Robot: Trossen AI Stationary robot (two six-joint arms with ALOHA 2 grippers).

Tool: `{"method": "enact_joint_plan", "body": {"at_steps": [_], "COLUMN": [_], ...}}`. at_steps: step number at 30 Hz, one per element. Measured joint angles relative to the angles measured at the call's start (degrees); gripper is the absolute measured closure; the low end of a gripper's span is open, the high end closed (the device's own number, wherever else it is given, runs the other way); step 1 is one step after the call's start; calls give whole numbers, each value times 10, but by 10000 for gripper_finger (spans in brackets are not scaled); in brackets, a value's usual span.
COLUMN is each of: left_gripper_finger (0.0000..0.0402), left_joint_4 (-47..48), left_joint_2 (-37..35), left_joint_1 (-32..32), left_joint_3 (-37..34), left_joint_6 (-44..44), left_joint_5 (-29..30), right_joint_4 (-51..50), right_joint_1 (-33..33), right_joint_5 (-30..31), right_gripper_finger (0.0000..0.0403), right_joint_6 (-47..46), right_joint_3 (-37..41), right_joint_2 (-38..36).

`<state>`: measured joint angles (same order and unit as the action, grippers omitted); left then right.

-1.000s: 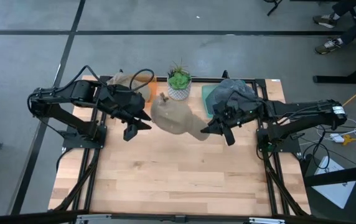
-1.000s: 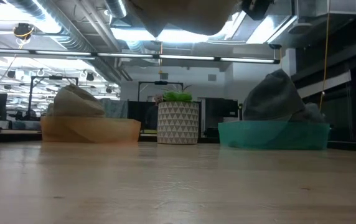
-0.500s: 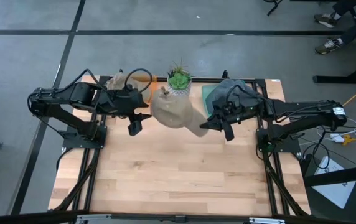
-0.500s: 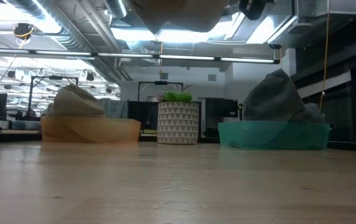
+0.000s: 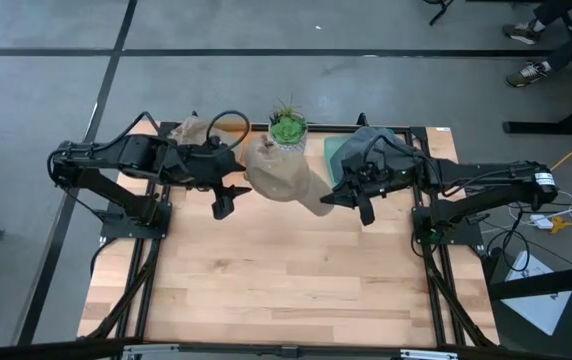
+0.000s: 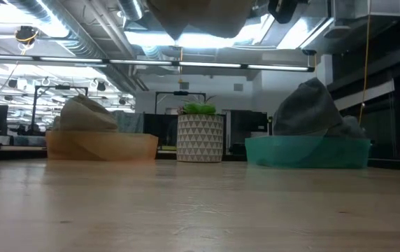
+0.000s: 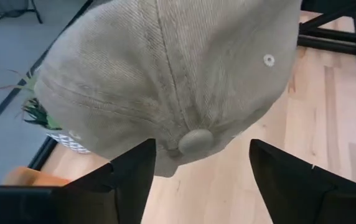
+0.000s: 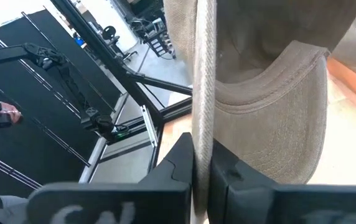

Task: Pick & Place hat
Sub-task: Put the brown cap into the orange bin

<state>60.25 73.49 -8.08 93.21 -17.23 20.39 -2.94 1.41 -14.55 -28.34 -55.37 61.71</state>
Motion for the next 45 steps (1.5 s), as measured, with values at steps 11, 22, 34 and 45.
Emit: {"method": "enact_joint_plan", "body": {"at_steps": [11,22,34,45], "left_gripper_finger": [127,157,348,372], "left_joint_4": [-44,-75,-71,-81], "left_joint_2": [8,62,27,5], "left_joint_1": [4,4,4,4], "left_joint_3": [0,0,0,0], "left_joint_6": [22,60,61,60], "left_joint_5": [17,-20,-66,-232], "right_joint_4": [1,17,10,9], "right_joint_1": [0,0,0,-1], "right_joint_5": [0,-7,-14,-22], "right_gripper_finger": [389,389,389,364], "right_joint_6": [2,1,12,0], "right_joint_3": [0,0,0,-1], "right_joint_2": [0,0,0,1]}}
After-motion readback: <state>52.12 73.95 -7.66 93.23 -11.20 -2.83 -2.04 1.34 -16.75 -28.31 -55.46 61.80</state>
